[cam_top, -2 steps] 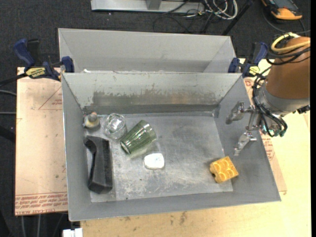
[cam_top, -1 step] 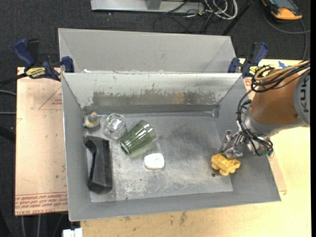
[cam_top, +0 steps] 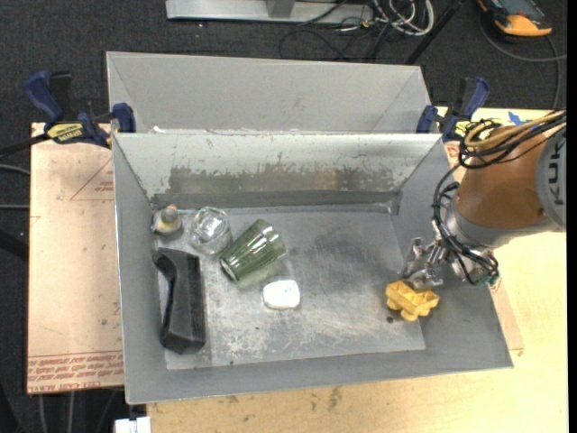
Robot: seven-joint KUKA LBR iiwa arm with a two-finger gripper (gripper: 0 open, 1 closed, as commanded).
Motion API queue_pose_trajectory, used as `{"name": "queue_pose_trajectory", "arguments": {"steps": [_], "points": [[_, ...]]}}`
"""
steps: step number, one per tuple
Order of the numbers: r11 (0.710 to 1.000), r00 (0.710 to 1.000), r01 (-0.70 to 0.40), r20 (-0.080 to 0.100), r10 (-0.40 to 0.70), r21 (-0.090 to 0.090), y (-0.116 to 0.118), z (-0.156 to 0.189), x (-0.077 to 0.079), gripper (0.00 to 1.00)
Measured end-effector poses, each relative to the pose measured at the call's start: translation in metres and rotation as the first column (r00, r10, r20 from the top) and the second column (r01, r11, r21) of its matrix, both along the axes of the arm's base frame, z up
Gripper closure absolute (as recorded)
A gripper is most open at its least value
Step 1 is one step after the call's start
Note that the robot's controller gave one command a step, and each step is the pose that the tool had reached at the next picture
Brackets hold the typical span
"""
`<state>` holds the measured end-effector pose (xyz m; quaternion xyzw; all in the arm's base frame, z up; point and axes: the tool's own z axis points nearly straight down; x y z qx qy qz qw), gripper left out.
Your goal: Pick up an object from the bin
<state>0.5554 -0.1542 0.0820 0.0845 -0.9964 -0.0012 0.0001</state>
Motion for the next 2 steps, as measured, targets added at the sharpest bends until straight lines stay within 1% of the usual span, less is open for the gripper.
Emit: {"name": "queue_pose_trajectory", "arguments": {"steps": [1,2], "points": [[1.000,1.000,-0.011,0.002,0.011,-0.001,0.005,0.017,-0.007,1.00],[0.999,0.999,-0.032,0.002,0.032,-0.001,0.018,0.032,-0.006,0.00]]}}
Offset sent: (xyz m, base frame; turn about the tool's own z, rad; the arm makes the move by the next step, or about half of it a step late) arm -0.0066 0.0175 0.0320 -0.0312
